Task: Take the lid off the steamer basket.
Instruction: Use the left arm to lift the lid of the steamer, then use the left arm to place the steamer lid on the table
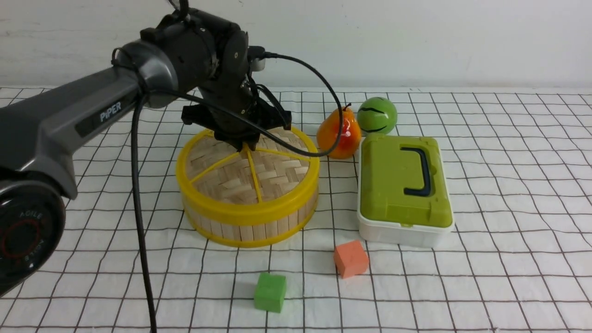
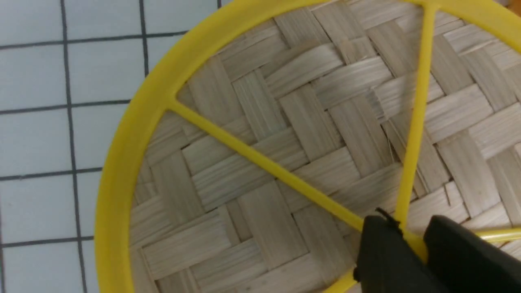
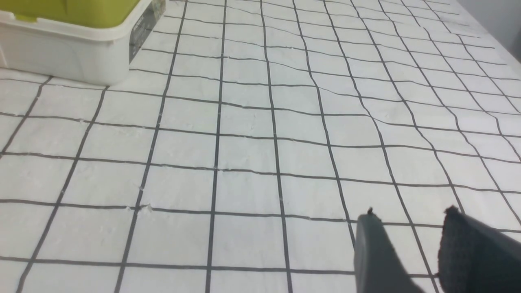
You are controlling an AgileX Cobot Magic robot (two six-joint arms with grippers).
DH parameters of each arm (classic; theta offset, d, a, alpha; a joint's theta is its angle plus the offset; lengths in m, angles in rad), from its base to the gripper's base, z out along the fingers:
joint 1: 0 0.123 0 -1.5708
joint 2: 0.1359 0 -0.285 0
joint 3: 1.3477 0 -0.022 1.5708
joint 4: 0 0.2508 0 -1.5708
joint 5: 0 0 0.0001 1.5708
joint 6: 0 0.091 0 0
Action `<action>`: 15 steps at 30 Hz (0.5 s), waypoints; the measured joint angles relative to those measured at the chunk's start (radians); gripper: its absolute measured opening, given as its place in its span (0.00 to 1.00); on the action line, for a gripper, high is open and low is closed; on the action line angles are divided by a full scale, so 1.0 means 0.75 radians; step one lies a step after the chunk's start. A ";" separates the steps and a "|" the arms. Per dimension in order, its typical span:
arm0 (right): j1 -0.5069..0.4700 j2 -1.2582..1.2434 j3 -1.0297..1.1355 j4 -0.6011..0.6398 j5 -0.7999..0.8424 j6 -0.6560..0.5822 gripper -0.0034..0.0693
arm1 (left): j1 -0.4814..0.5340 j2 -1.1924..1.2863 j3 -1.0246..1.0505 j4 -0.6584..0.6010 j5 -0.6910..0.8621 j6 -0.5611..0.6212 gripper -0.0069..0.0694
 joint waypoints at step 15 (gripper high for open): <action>0.000 0.000 0.000 0.000 0.000 0.000 0.38 | 0.249 -0.539 0.056 0.364 0.145 -0.028 0.23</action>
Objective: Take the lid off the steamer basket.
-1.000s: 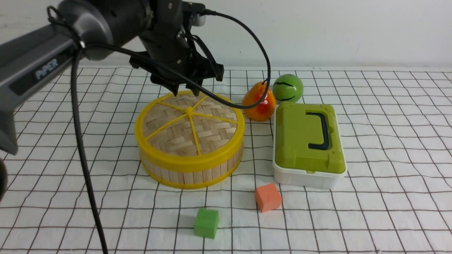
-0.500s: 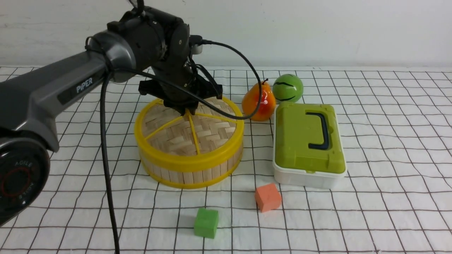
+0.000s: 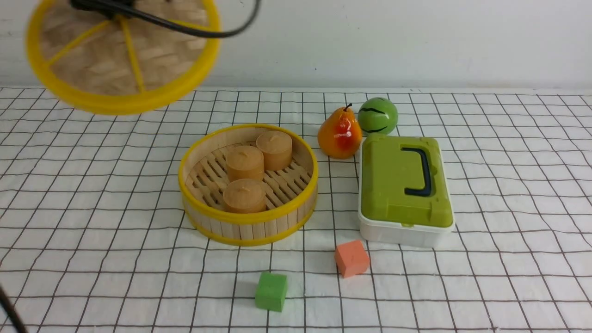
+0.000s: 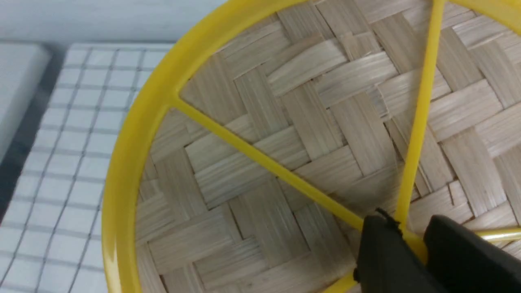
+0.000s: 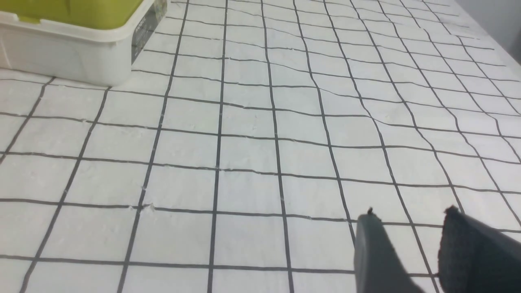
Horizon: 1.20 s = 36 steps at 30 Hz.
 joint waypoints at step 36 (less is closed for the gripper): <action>0.000 0.000 0.000 0.000 0.000 0.000 0.38 | 0.368 -0.879 0.684 -0.905 -0.444 0.561 0.07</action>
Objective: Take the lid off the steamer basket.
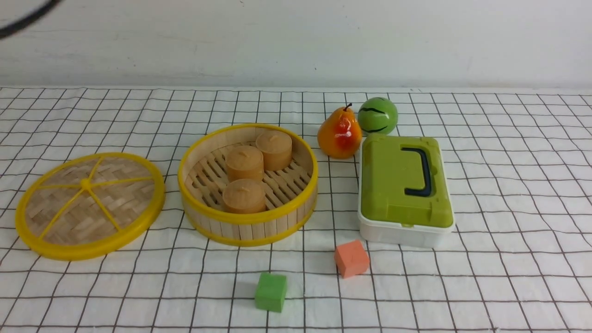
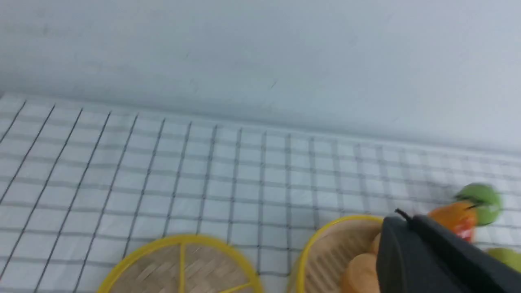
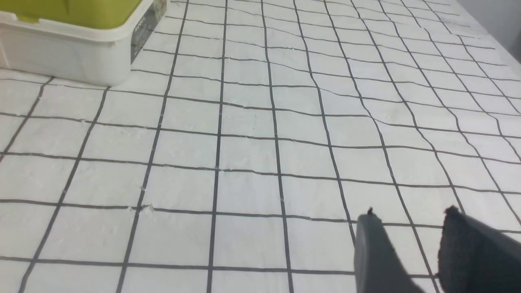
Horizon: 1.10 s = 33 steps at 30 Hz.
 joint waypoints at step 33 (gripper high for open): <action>0.000 0.000 0.000 0.000 0.000 0.000 0.38 | -0.135 -1.111 1.503 -0.198 -0.411 0.438 0.07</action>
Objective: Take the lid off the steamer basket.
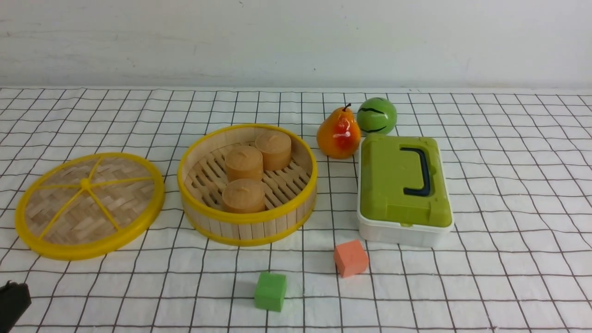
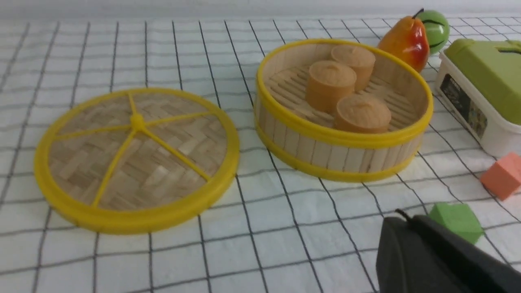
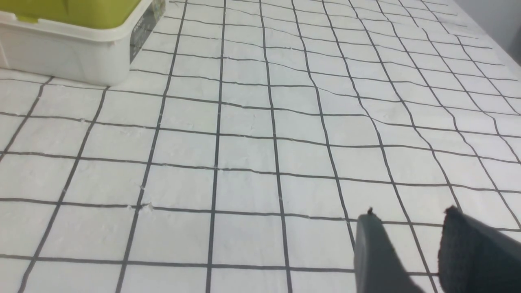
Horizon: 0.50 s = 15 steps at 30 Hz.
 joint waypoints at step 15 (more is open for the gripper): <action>0.000 0.000 0.000 0.000 0.000 0.000 0.38 | -0.010 -0.333 0.425 0.400 -0.046 -0.436 0.07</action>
